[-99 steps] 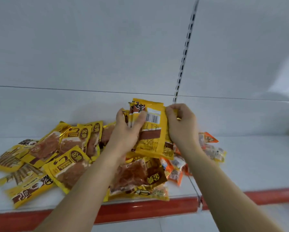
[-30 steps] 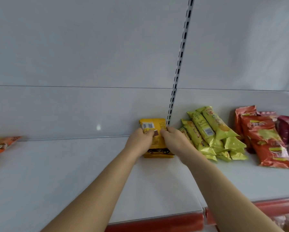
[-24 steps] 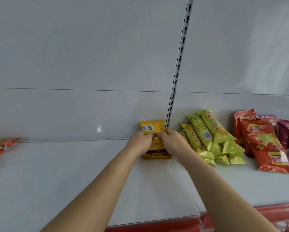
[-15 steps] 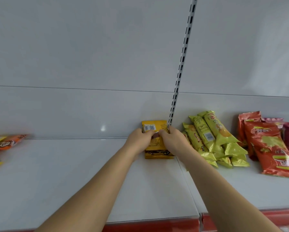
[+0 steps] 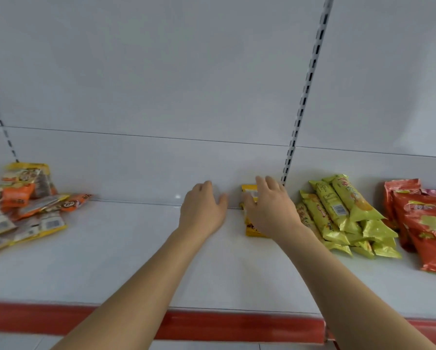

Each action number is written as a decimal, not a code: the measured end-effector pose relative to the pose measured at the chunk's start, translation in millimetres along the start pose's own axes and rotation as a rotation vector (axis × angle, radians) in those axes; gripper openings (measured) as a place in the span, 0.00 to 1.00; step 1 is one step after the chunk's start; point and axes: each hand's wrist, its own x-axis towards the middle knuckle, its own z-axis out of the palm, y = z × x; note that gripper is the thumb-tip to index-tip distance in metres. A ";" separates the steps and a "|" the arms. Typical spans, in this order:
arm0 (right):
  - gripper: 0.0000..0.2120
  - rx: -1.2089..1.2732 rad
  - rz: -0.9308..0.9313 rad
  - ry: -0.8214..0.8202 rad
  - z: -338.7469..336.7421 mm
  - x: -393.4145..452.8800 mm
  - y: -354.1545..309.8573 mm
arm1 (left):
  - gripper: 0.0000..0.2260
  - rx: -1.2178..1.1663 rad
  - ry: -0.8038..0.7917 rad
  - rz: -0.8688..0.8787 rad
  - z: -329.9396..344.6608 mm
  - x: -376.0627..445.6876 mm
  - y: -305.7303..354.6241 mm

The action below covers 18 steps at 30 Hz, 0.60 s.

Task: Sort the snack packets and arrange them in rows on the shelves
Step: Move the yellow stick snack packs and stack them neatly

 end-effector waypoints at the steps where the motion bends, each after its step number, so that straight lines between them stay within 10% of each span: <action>1: 0.25 -0.012 -0.016 0.007 1.0 -1.8 -10.3 | 0.24 0.024 0.023 0.011 -8.1 -4.2 -7.6; 18: 0.30 -0.037 -0.288 -0.096 80.6 -73.5 -296.8 | 0.24 0.305 0.287 0.012 -205.0 -96.3 -240.9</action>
